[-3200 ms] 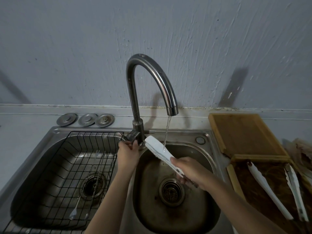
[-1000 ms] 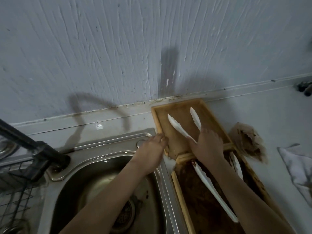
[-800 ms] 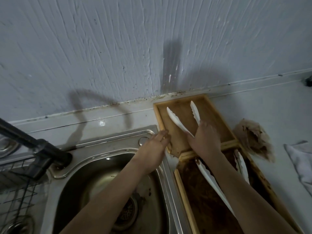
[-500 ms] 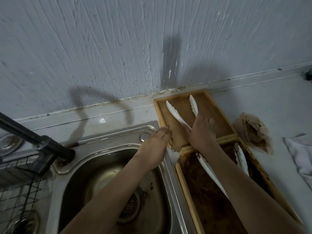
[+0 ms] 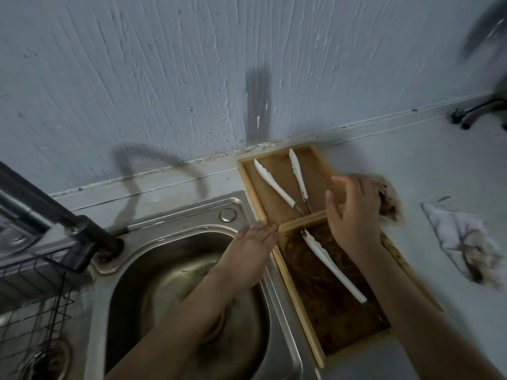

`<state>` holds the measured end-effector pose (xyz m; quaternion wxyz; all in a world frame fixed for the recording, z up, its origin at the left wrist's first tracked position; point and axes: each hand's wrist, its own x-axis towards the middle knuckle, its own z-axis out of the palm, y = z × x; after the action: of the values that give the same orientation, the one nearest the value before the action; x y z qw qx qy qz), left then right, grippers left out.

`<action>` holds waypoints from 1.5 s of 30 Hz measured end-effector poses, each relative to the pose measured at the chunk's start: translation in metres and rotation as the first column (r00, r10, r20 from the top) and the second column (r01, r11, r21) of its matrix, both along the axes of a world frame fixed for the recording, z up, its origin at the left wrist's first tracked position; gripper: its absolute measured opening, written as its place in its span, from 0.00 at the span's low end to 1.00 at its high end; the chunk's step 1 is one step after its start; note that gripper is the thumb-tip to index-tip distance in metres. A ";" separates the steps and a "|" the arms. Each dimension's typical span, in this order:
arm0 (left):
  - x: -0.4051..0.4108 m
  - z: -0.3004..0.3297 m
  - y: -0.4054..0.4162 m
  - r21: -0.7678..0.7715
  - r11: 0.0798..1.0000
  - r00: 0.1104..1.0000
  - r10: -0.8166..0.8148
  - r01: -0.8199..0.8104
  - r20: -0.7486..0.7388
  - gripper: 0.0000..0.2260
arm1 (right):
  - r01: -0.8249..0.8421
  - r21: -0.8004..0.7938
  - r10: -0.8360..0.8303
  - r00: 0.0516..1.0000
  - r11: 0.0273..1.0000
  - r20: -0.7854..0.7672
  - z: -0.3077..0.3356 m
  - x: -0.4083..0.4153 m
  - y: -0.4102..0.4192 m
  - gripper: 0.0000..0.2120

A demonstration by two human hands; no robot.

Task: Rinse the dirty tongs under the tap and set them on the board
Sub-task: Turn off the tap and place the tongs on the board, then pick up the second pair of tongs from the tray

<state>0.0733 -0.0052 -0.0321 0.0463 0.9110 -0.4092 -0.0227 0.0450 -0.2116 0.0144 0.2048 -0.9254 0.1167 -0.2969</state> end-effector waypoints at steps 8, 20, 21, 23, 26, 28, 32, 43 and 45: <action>-0.060 0.003 -0.002 -0.037 0.995 0.995 -0.094 0.093 -0.021 0.32 | 0.036 -0.069 -0.056 0.946 0.997 -0.320 -0.033 -0.101 -0.013 0.07; -0.087 0.004 0.011 0.098 0.984 0.981 -0.138 0.151 -0.135 0.33 | 0.195 -0.138 -0.239 0.774 0.971 -0.587 -0.048 -0.128 0.001 0.17; -0.087 0.006 0.011 0.098 0.985 0.981 -0.127 0.142 -0.149 0.33 | 0.183 -0.158 -0.241 0.768 0.970 -0.593 -0.048 -0.128 0.002 0.17; -0.088 0.013 0.010 0.077 0.989 0.977 -0.109 0.125 -0.182 0.30 | 0.175 -0.183 -0.250 0.770 0.967 -0.586 -0.046 -0.128 0.004 0.15; -0.087 0.023 0.010 0.045 0.993 0.976 -0.102 0.112 -0.193 0.25 | 0.193 -0.205 -0.274 0.807 0.959 -0.524 -0.043 -0.129 0.005 0.13; -0.084 0.029 0.011 0.033 0.995 0.976 -0.087 0.095 -0.198 0.24 | 0.194 -0.214 -0.273 0.849 0.957 -0.452 -0.038 -0.128 0.006 0.11; -0.076 0.046 0.023 0.023 0.998 0.977 -0.056 0.062 -0.208 0.22 | 0.159 -0.124 -0.191 0.929 0.979 -0.316 -0.020 -0.128 0.014 0.08; -0.060 0.079 0.106 -0.306 0.924 0.953 0.147 -0.228 -0.265 0.14 | -0.318 0.404 0.388 0.916 0.858 -0.104 0.015 -0.074 0.095 0.05; -0.057 0.077 0.126 -0.339 0.894 0.944 0.214 -0.293 -0.253 0.14 | -0.356 0.638 0.492 0.870 0.683 -0.041 0.012 -0.063 0.117 0.07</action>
<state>0.0164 0.1207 0.0452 0.2635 0.9237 -0.2759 -0.0343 -0.0175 -0.0945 0.0267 0.5427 -0.8353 0.0087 -0.0881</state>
